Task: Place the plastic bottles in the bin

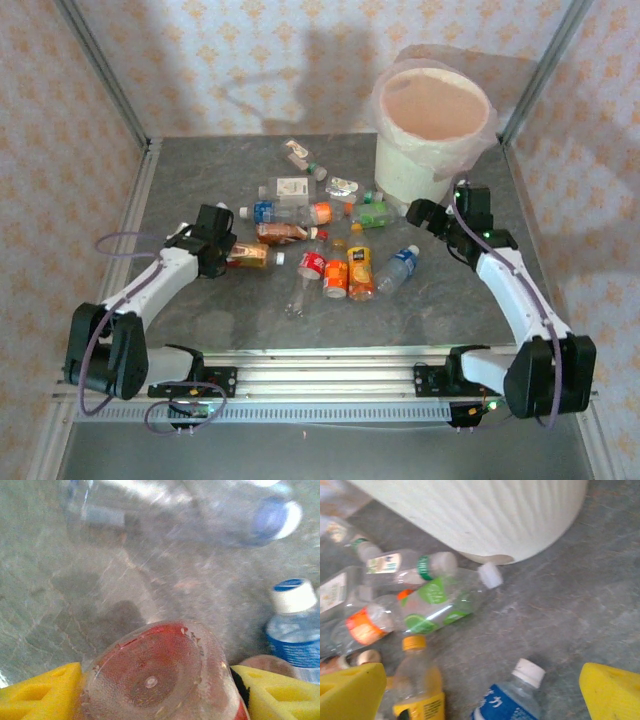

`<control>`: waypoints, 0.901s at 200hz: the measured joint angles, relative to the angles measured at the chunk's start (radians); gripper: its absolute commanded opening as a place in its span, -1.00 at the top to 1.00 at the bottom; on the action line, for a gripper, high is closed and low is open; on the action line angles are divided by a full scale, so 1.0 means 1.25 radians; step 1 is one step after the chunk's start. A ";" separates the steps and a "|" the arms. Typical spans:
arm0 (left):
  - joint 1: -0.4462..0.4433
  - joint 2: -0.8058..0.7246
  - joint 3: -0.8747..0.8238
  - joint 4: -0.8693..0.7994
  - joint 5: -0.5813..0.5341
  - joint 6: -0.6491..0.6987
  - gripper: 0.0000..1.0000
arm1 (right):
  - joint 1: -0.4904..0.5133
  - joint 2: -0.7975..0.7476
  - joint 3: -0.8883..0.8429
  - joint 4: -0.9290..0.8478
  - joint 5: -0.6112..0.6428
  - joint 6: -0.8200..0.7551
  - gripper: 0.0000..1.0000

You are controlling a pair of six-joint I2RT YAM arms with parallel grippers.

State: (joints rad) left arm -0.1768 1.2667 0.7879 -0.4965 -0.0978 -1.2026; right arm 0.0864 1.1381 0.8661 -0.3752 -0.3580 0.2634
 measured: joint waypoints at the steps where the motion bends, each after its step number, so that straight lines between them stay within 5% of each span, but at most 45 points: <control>1: 0.000 -0.003 0.002 -0.001 -0.001 0.002 0.03 | 0.001 -0.004 -0.002 0.002 -0.004 -0.001 -0.99; 49: -0.038 -0.095 0.147 0.007 0.014 0.214 0.06 | 0.050 -0.085 -0.031 0.117 -0.142 -0.023 -0.99; 104: -0.177 0.000 0.357 0.100 0.199 0.440 0.08 | 0.184 -0.061 0.011 0.180 -0.261 -0.080 -0.99; 180: -0.290 0.159 0.444 0.199 0.366 0.508 0.11 | 0.338 0.016 0.123 0.186 -0.261 -0.126 -0.99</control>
State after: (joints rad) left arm -0.5392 1.4654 1.3426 -0.2474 0.3599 -0.5674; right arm 0.5087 1.1587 1.0199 -0.1421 -0.6842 0.1059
